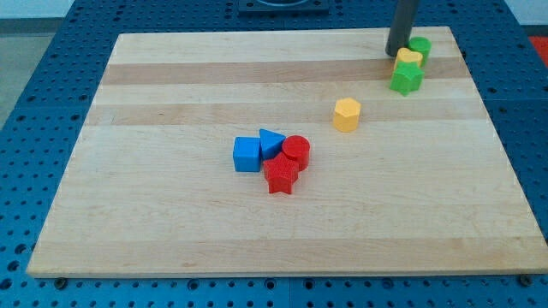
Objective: Nudge yellow hexagon right a bit up
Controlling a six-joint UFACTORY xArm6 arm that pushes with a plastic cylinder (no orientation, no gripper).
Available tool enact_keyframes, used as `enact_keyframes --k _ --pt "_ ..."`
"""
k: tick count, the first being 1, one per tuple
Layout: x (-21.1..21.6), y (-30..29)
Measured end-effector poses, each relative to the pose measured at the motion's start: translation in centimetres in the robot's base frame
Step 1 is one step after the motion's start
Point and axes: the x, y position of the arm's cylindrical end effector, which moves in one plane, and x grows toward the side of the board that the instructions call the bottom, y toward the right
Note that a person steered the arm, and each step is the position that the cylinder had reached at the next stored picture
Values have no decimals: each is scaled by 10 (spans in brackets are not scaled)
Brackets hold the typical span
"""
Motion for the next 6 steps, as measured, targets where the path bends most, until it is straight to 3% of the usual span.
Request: enact_keyframes --k 1,2,3,5,6 --pt "0 -3" --pt "-4 -51" --pt "22 -112" --pt "167 -131" --pt "201 -91"
